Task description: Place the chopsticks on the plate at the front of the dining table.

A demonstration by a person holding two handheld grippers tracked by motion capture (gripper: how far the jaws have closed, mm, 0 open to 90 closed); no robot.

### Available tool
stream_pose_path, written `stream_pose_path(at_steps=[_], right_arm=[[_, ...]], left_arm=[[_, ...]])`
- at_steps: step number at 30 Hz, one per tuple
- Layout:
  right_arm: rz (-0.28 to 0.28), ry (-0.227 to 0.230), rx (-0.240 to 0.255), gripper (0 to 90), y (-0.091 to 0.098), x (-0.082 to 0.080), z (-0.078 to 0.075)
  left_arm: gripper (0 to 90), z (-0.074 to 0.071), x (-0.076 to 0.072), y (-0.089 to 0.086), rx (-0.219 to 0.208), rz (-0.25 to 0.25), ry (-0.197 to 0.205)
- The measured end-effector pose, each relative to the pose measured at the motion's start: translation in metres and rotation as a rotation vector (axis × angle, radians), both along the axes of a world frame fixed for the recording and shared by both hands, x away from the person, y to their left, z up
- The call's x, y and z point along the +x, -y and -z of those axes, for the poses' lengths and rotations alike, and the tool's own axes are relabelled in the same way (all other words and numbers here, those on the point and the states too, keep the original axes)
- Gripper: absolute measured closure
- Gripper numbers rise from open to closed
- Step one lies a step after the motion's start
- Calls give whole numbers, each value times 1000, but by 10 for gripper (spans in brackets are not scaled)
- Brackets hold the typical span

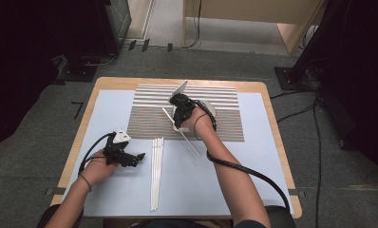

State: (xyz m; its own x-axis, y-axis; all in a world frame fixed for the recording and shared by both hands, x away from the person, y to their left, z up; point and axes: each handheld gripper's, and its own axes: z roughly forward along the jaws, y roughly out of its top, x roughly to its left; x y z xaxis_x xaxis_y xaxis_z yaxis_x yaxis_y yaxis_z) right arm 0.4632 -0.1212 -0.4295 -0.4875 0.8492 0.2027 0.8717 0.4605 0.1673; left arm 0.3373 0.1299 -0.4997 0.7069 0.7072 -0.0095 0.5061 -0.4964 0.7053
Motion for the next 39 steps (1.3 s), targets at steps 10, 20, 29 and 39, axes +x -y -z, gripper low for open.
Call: stream_pose_path(at_steps=[10,20,29,39], right_arm=[[-31,11,36,811,-9,-5,-6],[-26,-3,35,762,-12,-3,7],[-34,-1,13,663,-14,-6,11],[-42,-13,15,642,-14,-7,11]], left_arm=[[10,0,0,0,-1,-1,0],[10,0,0,0,2,1,0],[10,0,0,0,4,2,0],[10,0,0,0,3,1,0]])
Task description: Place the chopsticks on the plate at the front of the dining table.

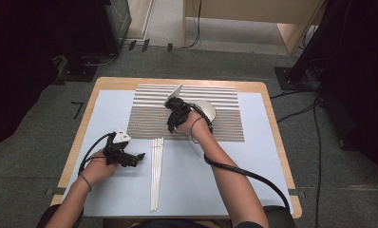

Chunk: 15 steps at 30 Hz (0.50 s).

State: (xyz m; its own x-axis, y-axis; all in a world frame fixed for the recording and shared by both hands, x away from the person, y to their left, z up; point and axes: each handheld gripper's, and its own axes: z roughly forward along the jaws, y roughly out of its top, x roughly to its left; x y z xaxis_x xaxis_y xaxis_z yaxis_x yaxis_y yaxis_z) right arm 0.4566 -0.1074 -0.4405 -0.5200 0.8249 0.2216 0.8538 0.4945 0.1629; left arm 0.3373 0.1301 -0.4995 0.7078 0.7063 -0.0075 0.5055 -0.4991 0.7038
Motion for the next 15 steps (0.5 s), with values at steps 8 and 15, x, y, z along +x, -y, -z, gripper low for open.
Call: stream_pose_path(at_steps=[8,15], right_arm=[[-2,8,31,612,2,-1,-1],[-2,6,31,603,6,-2,-3]], left_arm=[[10,0,0,0,-2,-1,0],[10,0,0,0,-2,-1,0]])
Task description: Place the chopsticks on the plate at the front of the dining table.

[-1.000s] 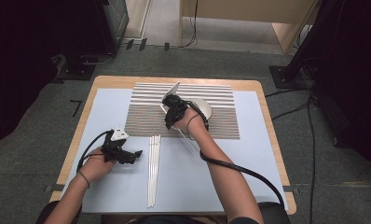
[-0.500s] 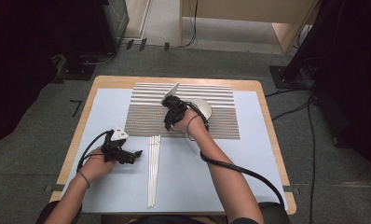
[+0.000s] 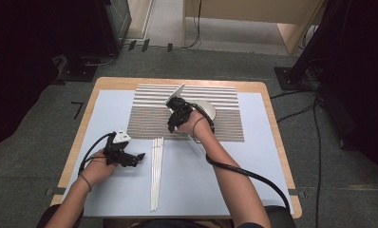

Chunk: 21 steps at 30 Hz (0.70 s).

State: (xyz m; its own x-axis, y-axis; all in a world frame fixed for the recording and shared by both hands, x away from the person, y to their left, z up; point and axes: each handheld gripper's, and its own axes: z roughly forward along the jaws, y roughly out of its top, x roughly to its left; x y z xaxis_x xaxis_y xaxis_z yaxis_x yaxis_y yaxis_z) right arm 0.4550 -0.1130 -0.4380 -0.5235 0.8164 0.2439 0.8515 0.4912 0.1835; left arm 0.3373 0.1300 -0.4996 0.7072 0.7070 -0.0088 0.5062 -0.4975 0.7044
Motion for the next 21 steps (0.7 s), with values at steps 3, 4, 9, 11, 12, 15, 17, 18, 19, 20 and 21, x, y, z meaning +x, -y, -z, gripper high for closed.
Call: stream_pose_path(at_steps=[3,4,9,11,12,15,17,18,19,20,21], right_arm=[[2,1,1,599,1,0,-1],[3,-1,4,600,1,0,-1],[4,-4,33,590,2,-2,-3],[7,-5,49,584,3,-3,-5],[6,-8,57,580,3,-3,-5],[2,-13,64,571,3,-6,-5],[-2,-19,73,570,4,-8,-6],[-3,-21,81,570,4,-10,-6],[-4,-22,85,570,4,-11,-6],[-7,-20,87,570,4,-13,-6],[-10,-20,88,570,4,-14,-6]], left_arm=[[10,0,0,0,-2,-1,0],[10,0,0,0,-2,-1,0],[10,0,0,0,-2,-1,0],[10,0,0,0,-2,-1,0],[10,0,0,0,-2,-1,0],[10,0,0,0,-2,-1,0],[10,0,0,0,-4,-2,0],[10,0,0,0,-4,-2,0],[10,0,0,0,-3,-1,0],[10,0,0,0,-1,-1,0],[10,0,0,0,-1,-1,0]])
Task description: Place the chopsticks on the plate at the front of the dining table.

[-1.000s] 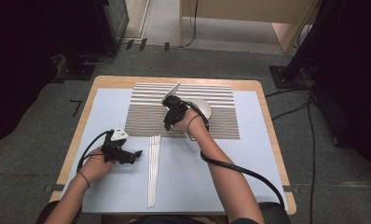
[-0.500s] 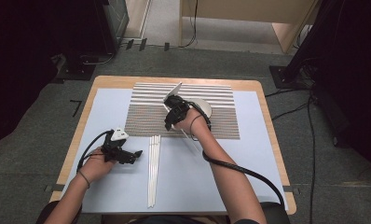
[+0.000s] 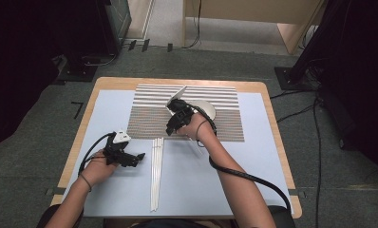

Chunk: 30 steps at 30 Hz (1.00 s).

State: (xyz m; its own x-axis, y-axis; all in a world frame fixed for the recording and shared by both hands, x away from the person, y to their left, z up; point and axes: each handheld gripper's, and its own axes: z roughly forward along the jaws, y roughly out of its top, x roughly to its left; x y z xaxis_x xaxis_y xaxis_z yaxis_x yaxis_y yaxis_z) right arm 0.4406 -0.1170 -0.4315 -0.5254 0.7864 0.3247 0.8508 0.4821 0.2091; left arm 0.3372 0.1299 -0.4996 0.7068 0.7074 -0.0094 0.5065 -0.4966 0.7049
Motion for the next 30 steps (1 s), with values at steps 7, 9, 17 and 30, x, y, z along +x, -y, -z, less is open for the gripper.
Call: stream_pose_path(at_steps=[7,9,17,30], right_arm=[[-2,-3,23,575,-1,-9,-1],[-8,-1,30,574,-2,-12,0],[-19,4,51,529,-6,-23,6],[-37,30,32,422,-9,-37,12]], left_arm=[[10,0,0,0,3,2,-1],[10,0,0,0,-1,0,0],[10,0,0,0,-1,0,0],[10,0,0,0,0,0,0]])
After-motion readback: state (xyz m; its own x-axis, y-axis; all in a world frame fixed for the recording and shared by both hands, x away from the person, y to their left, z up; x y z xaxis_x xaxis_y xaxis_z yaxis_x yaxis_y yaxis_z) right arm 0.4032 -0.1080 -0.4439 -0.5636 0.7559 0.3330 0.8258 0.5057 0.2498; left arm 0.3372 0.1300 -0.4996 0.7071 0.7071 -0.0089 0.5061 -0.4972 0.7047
